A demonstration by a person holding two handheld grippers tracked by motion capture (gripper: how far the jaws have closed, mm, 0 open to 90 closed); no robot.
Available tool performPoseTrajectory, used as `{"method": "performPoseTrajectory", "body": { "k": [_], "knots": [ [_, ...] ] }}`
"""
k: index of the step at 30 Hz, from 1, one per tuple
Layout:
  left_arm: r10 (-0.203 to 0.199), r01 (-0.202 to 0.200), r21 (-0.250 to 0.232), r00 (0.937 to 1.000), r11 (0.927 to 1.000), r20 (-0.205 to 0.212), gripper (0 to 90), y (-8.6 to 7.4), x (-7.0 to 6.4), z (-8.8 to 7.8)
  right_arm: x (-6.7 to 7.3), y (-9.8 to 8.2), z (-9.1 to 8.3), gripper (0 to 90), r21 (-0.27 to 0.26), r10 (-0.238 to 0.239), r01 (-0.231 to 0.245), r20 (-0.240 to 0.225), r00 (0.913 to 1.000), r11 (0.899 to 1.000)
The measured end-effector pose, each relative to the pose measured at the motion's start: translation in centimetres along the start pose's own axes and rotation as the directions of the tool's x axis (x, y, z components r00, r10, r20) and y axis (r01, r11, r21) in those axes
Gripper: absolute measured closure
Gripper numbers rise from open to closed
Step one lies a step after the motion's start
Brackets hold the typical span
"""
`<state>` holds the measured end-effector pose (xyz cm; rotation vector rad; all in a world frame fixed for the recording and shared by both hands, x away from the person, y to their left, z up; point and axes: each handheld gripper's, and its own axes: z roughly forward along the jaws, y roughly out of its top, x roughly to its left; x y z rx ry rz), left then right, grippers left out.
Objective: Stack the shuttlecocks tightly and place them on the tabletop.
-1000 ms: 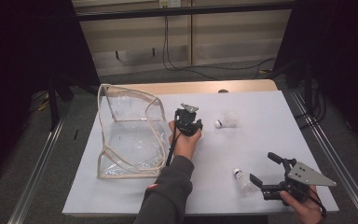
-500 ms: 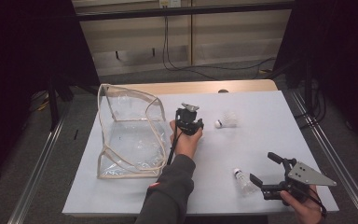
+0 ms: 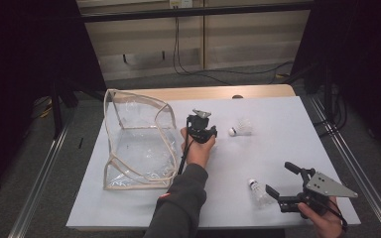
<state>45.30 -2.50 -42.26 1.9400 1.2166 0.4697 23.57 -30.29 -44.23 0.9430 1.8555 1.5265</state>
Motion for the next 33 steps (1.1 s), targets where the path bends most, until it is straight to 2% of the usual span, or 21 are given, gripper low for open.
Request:
{"method": "performPoseTrajectory", "body": {
  "k": [3,8,12,33],
  "knots": [
    [-0.01,0.01,-0.013,0.9999,0.9999,0.004,60.4,0.16,-0.07,-0.02,0.06,-0.04,0.01,1.4,0.008,0.001,-0.001,-0.006,1.0,1.0],
    [0.006,-0.006,-0.007,1.0,1.0,0.004,59.8,0.14,-0.1,0.05,0.08,-0.02,-0.01,1.5,0.009,0.0,0.0,-0.005,1.0,1.0],
    [-0.01,0.01,-0.015,0.9999,0.9998,0.009,59.2,0.23,0.01,-0.04,0.13,0.0,0.02,1.5,0.007,-0.001,0.001,-0.009,1.0,1.0],
    [-0.023,0.024,-0.022,0.9997,0.9995,0.009,54.8,0.46,0.16,0.0,0.15,0.01,0.07,1.5,0.006,-0.002,0.002,-0.014,0.9999,1.0]
  ]
}}
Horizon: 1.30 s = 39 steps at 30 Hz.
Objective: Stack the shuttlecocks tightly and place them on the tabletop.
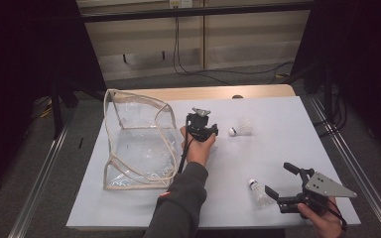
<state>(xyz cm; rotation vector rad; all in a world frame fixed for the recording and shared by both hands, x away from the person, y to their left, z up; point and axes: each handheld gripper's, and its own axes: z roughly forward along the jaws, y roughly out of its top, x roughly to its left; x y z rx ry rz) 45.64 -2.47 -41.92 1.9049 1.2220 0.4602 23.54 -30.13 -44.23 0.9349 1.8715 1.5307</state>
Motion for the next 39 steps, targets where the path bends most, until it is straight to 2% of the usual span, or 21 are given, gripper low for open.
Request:
{"method": "performPoseTrajectory", "body": {
  "k": [22,33,39],
  "knots": [
    [0.005,-0.005,0.02,1.0,0.9998,0.006,55.9,0.18,-0.15,0.23,0.02,0.0,-0.01,1.5,0.0,-0.001,0.001,-0.004,1.0,1.0],
    [0.002,-0.002,0.016,1.0,0.9999,-0.009,56.5,0.24,0.16,0.11,0.02,0.01,-0.06,1.5,-0.004,-0.001,0.001,-0.007,1.0,1.0],
    [0.007,-0.007,0.015,1.0,0.9999,0.0,54.6,0.24,0.13,0.13,0.04,0.01,-0.04,1.6,-0.002,-0.002,0.002,-0.007,1.0,1.0]
  ]
}}
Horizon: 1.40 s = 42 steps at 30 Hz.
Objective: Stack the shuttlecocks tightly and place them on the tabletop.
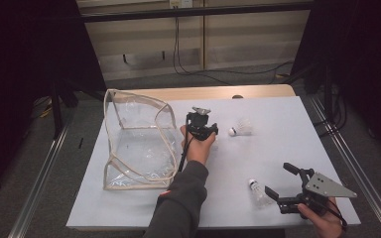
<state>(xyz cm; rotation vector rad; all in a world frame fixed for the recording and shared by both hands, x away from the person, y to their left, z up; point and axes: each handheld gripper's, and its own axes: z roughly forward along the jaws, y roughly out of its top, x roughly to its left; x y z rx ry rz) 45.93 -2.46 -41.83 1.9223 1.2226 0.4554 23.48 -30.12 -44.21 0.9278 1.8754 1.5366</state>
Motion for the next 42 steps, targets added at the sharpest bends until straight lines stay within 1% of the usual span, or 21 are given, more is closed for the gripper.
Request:
{"method": "performPoseTrajectory", "body": {
  "k": [5,6,8,11,15,19,22,23,24,28,30,31,34,36,37,38,40,41,42],
  "knots": [
    [-0.008,0.008,-0.008,1.0,0.9999,0.004,53.0,0.1,0.0,-0.2,0.0,0.0,0.0,1.6,0.002,0.001,-0.001,-0.001,1.0,1.0],
    [-0.011,0.012,-0.009,0.9998,0.9999,0.013,52.6,0.1,0.0,-0.2,0.0,0.0,0.0,1.6,0.002,0.0,0.0,-0.001,1.0,1.0],
    [-0.014,0.014,-0.014,0.9998,0.9998,0.014,51.5,0.1,0.0,-0.2,0.0,0.0,0.0,1.6,0.002,0.002,-0.002,0.0,1.0,1.0],
    [-0.017,0.017,-0.016,0.9994,0.9997,0.029,50.9,0.2,0.0,-0.4,0.0,0.0,0.0,1.6,0.003,-0.001,0.001,0.002,1.0,1.0],
    [-0.015,0.015,-0.015,0.9992,0.9998,0.036,50.7,0.2,0.0,-0.5,0.0,0.0,0.0,1.6,0.003,0.001,-0.001,0.002,1.0,1.0],
    [-0.022,0.022,-0.01,0.9983,0.9997,0.053,49.0,0.2,-0.1,-0.6,0.0,0.0,0.0,1.6,0.003,0.001,-0.001,0.002,1.0,1.0],
    [-0.021,0.022,-0.008,0.9967,0.9997,0.078,46.5,0.2,-0.3,-0.9,0.0,0.0,0.0,1.7,0.0,0.001,-0.001,0.002,1.0,1.0],
    [-0.021,0.022,-0.016,0.9951,0.9996,0.097,45.8,0.2,-0.5,-1.1,0.0,0.0,0.0,1.7,0.003,0.0,0.0,0.004,1.0,1.0],
    [-0.021,0.022,-0.016,0.9951,0.9996,0.097,45.1,0.2,-0.5,-1.1,0.0,0.0,0.0,1.7,0.003,0.0,0.0,0.004,1.0,1.0],
    [-0.019,0.021,-0.014,0.9906,0.9997,0.136,42.0,0.3,-0.9,-1.6,0.0,0.0,0.0,1.7,0.003,0.0,0.0,0.004,1.0,1.0],
    [-0.023,0.025,-0.014,0.9866,0.9996,0.162,39.1,0.3,-1.0,-1.9,0.0,0.0,0.0,1.7,0.005,0.002,-0.002,0.005,1.0,1.0],
    [-0.029,0.032,-0.013,0.9831,0.9994,0.181,36.6,0.3,-1.1,-2.1,0.0,0.0,0.0,1.7,0.005,0.002,-0.002,0.005,1.0,1.0],
    [-0.02,0.026,-0.023,0.979,0.9994,0.203,34.7,0.2,-1.5,-2.5,0.0,0.0,0.1,1.7,0.006,-0.001,0.001,0.006,1.0,1.0],
    [-0.017,0.021,-0.017,0.9754,0.9996,0.22,32.8,0.1,-1.6,-2.8,-0.1,-0.1,0.1,1.7,0.005,-0.001,0.001,0.007,1.0,1.0],
    [-0.027,0.032,-0.019,0.9725,0.9993,0.231,30.7,0.0,-1.6,-2.8,-0.1,-0.1,0.1,1.7,0.006,0.0,0.0,0.006,1.0,1.0],
    [-0.025,0.029,-0.016,0.9706,0.9994,0.239,29.8,-0.1,-1.5,-2.9,-0.1,-0.1,0.0,1.7,0.006,0.001,-0.001,0.008,1.0,1.0],
    [-0.028,0.033,-0.016,0.9696,0.9993,0.243,29.2,-0.3,-1.5,-3.0,0.0,-0.1,0.0,1.7,0.006,0.001,-0.001,0.008,1.0,1.0],
    [-0.024,0.027,-0.011,0.9689,0.9996,0.246,28.2,-0.3,-1.4,-3.1,-0.1,-0.1,0.1,1.7,0.007,0.0,0.0,0.008,1.0,1.0],
    [-0.025,0.029,-0.013,0.9687,0.9995,0.247,27.7,-0.4,-1.4,-3.2,0.0,-0.1,0.1,1.7,0.008,0.001,-0.001,0.008,1.0,1.0]
  ]
}}
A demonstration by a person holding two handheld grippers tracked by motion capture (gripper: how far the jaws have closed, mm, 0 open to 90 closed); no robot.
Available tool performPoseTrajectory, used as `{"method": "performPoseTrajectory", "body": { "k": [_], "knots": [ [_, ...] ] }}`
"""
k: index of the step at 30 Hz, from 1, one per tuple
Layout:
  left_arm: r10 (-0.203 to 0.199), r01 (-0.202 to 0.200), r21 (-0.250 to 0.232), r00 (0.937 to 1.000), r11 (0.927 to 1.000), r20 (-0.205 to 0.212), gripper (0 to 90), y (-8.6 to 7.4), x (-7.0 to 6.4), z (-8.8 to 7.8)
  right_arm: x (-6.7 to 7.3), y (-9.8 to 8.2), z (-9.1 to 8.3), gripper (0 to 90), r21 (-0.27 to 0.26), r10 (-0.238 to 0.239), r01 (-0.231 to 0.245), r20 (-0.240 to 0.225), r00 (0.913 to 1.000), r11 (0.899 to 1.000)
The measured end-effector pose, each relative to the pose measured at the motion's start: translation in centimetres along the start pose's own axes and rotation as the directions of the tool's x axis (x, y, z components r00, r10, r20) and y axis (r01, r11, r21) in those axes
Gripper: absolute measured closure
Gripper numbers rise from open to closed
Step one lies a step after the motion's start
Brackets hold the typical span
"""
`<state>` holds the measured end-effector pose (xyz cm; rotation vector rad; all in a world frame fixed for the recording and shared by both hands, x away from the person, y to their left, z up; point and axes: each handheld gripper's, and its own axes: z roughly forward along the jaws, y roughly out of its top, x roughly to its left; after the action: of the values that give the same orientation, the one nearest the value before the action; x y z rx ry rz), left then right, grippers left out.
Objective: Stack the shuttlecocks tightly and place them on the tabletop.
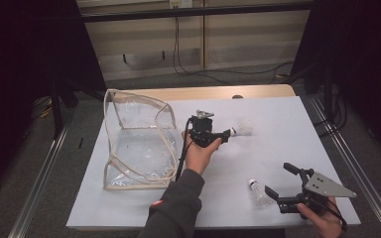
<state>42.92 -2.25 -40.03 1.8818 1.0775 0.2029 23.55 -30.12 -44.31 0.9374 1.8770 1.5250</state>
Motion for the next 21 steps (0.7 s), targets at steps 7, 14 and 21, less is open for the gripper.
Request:
{"method": "performPoseTrajectory", "body": {
  "k": [7,14,21],
  "knots": [
    [0.016,-0.018,0.028,0.999,0.9994,0.041,22.3,-0.4,-0.7,-0.4,0.0,0.0,0.0,1.7,0.002,0.001,-0.001,0.001,1.0,1.0],
    [0.021,-0.024,0.04,0.9973,0.9989,0.07,16.9,-1.3,-1.1,-0.4,0.0,0.0,0.0,1.7,0.002,-0.001,0.001,-0.001,1.0,1.0],
    [0.05,-0.054,0.038,0.9933,0.9978,0.104,13.7,-1.7,-2.0,-0.7,0.1,0.0,0.0,1.7,0.005,-0.004,0.004,-0.005,1.0,1.0]
  ]
}}
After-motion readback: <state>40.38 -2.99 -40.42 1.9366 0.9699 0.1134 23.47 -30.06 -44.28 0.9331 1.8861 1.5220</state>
